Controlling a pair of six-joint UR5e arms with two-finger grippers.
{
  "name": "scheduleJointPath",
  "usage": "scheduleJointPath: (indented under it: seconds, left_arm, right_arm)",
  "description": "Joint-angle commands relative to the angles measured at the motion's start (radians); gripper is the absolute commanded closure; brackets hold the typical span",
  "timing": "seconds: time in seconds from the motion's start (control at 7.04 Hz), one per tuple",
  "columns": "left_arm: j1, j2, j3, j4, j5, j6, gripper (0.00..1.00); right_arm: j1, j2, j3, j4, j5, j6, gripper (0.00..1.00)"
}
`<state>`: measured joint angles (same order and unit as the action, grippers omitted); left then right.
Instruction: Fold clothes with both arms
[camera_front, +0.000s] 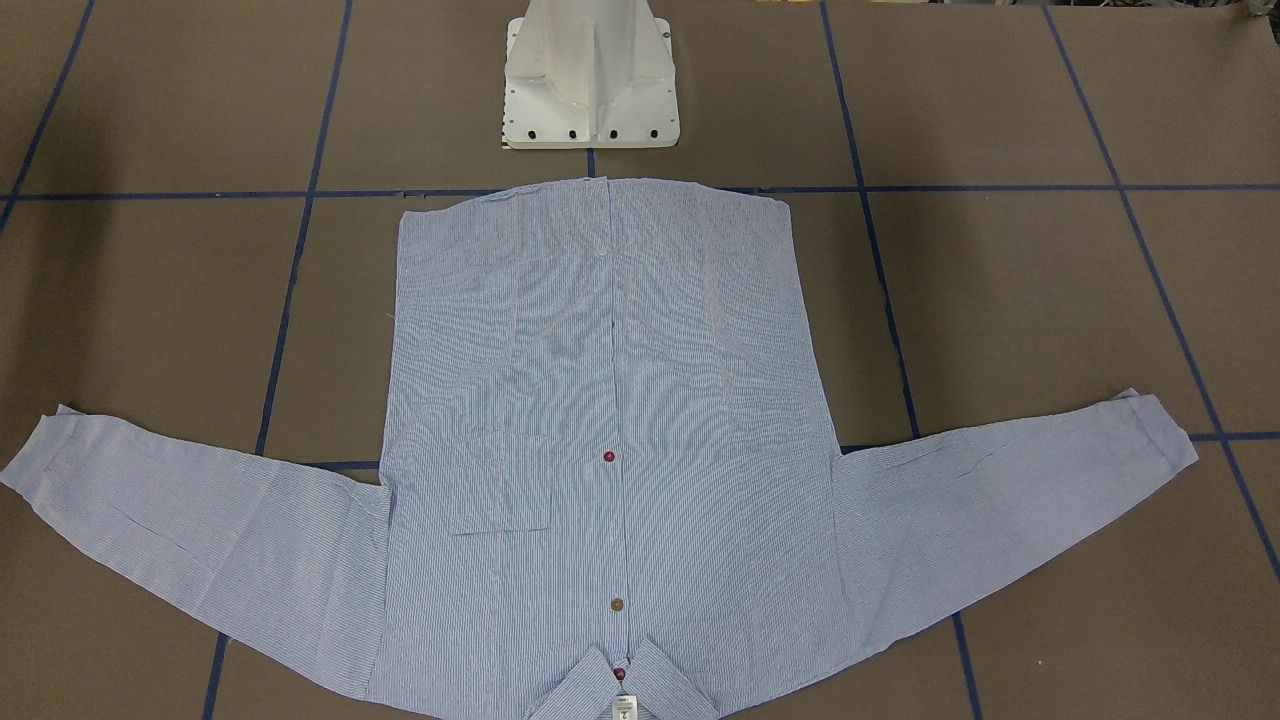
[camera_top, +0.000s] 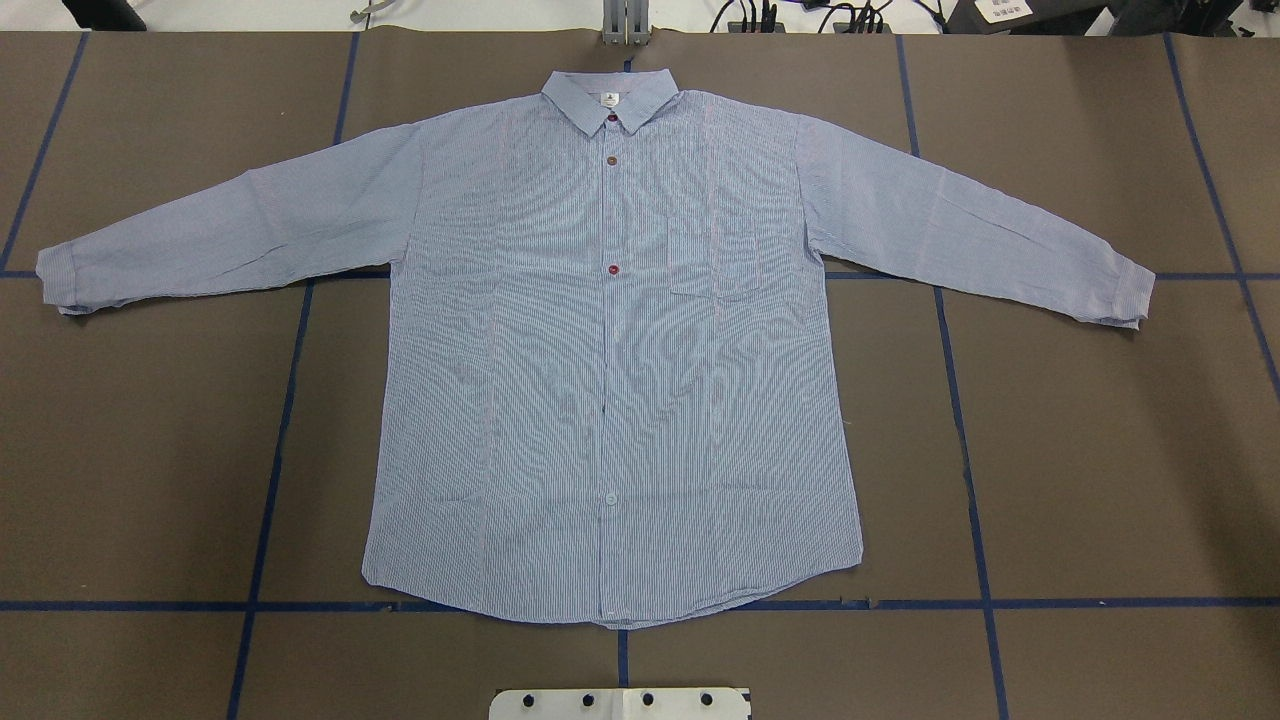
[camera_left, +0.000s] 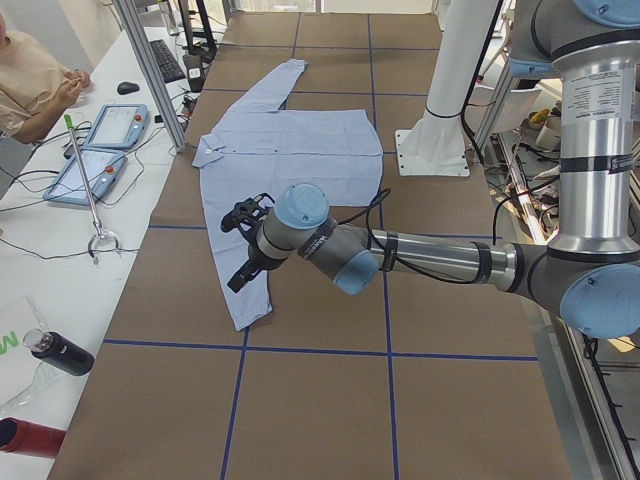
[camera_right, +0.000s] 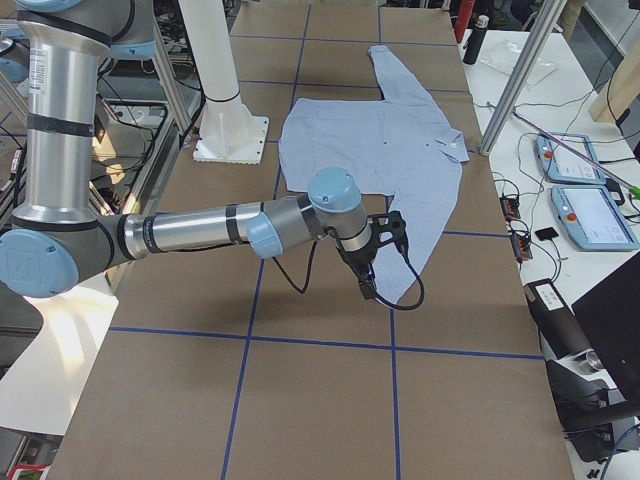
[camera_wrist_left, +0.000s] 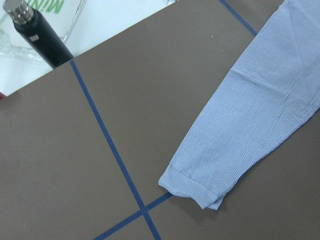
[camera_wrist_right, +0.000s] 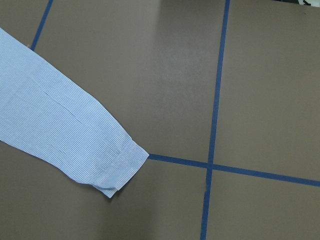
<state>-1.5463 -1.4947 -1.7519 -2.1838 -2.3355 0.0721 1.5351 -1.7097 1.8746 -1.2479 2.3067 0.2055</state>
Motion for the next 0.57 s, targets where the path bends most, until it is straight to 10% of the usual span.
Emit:
scheduleJointPath:
  seconds: [0.0,0.43]
  left_arm:
    - [0.000,-0.009,0.017,-0.011,-0.002,0.003,0.00]
    - [0.000,0.002,0.017,-0.013,-0.002,0.006,0.00]
  right_arm:
    - [-0.100,-0.002,-0.037,0.141,0.002,0.135,0.00]
    - [-0.269,0.016,-0.200,0.485,-0.038,0.488,0.00]
